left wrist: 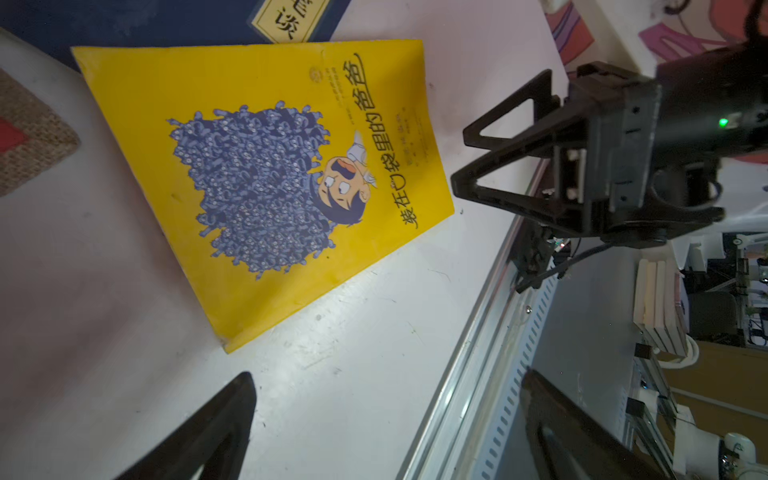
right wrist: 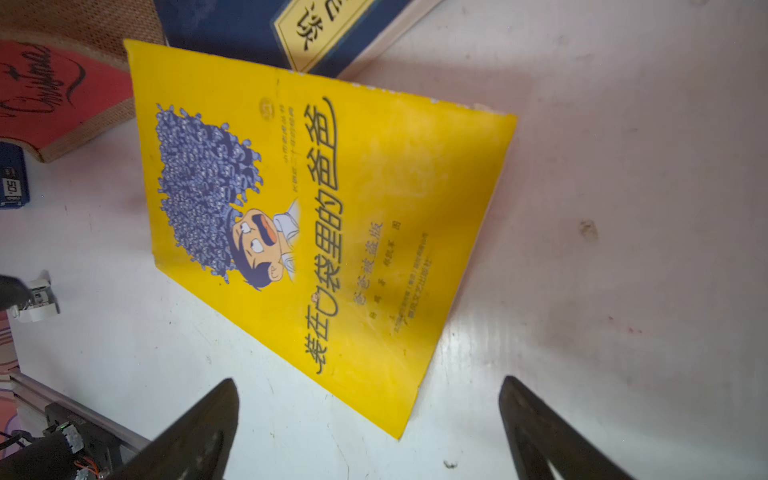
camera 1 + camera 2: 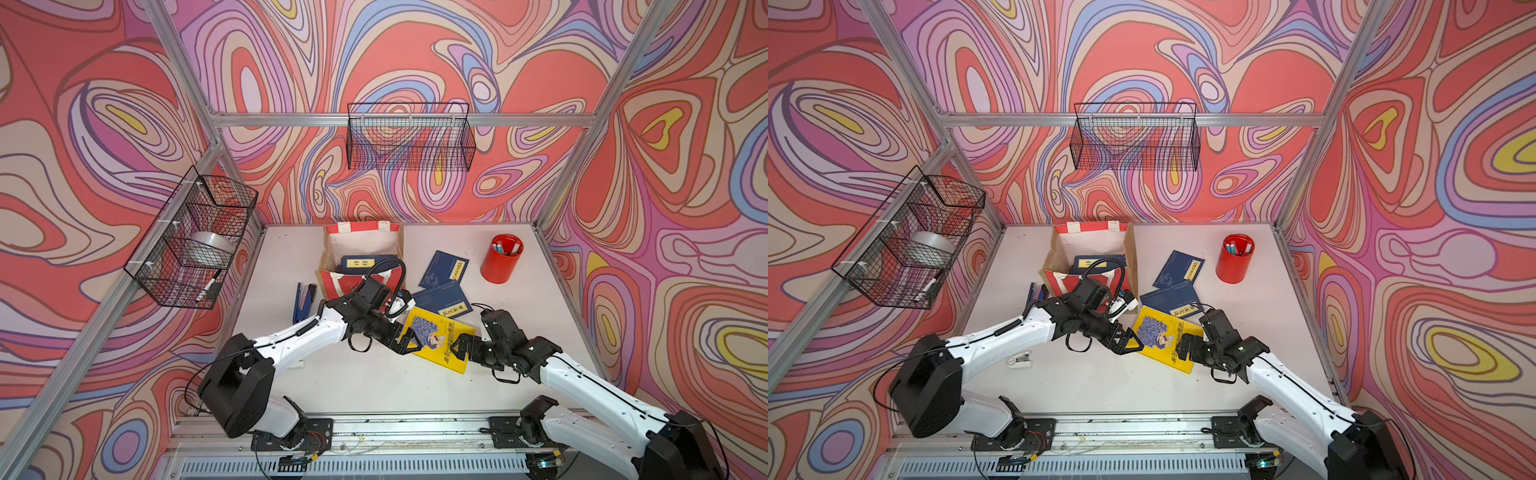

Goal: Put the books into the canvas bag
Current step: Pick up the book from the center of the board.

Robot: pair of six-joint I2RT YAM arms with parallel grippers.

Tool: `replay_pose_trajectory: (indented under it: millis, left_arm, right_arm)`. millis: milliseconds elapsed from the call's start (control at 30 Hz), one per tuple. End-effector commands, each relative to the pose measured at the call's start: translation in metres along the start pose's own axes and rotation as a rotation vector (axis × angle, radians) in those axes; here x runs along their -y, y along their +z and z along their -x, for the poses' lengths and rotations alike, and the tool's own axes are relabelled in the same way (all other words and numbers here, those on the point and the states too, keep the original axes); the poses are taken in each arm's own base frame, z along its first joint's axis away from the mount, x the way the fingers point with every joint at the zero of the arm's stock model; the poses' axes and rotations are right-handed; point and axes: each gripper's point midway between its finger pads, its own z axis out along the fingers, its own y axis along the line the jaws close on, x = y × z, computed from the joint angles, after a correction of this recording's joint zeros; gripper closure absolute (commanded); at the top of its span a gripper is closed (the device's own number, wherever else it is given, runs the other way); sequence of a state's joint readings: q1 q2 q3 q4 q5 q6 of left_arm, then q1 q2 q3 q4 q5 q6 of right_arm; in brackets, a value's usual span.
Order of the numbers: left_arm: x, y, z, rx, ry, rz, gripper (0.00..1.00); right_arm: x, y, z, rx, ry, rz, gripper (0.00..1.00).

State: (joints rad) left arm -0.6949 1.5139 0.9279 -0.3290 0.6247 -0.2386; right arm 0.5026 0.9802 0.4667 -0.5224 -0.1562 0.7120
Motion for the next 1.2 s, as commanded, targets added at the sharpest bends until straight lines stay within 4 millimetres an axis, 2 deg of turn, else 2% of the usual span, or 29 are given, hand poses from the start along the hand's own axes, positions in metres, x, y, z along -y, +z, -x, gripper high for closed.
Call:
replay_pose_trajectory:
  millis: [0, 233, 400, 533, 833, 1000, 1167]
  left_arm:
    - [-0.013, 0.017, 0.027, 0.11, 0.0, 0.018, 0.0]
    - [-0.033, 0.04, 0.039, 0.132, 0.001, 0.051, 0.0]
    - [-0.059, 0.053, 0.035, 0.096, -0.021, 0.145, 0.0]
    - [-0.069, 0.06, 0.036, 0.107, -0.05, 0.127, 0.0]
    - [-0.089, 0.056, 0.038, 0.131, -0.095, 0.154, 0.0]
    - [-0.089, 0.053, 0.04, 0.152, -0.103, 0.129, 0.0]
    - [-0.076, 0.059, 0.042, 0.137, -0.081, 0.032, 0.0]
  right_arm:
    - [-0.005, 0.011, 0.01, 0.05, 0.03, 0.044, 0.02]
    - [0.003, 0.019, 0.01, 0.057, 0.049, 0.05, 0.02]
    - [0.006, 0.023, 0.011, 0.05, 0.051, 0.048, 0.01]
    - [0.007, 0.026, 0.01, 0.038, 0.049, 0.048, 0.02]
    - [0.007, 0.034, 0.011, 0.013, 0.049, 0.046, 0.02]
    - [0.009, 0.037, 0.01, 0.002, 0.052, 0.038, 0.02]
    - [0.002, 0.039, 0.012, -0.004, 0.05, 0.076, 0.04]
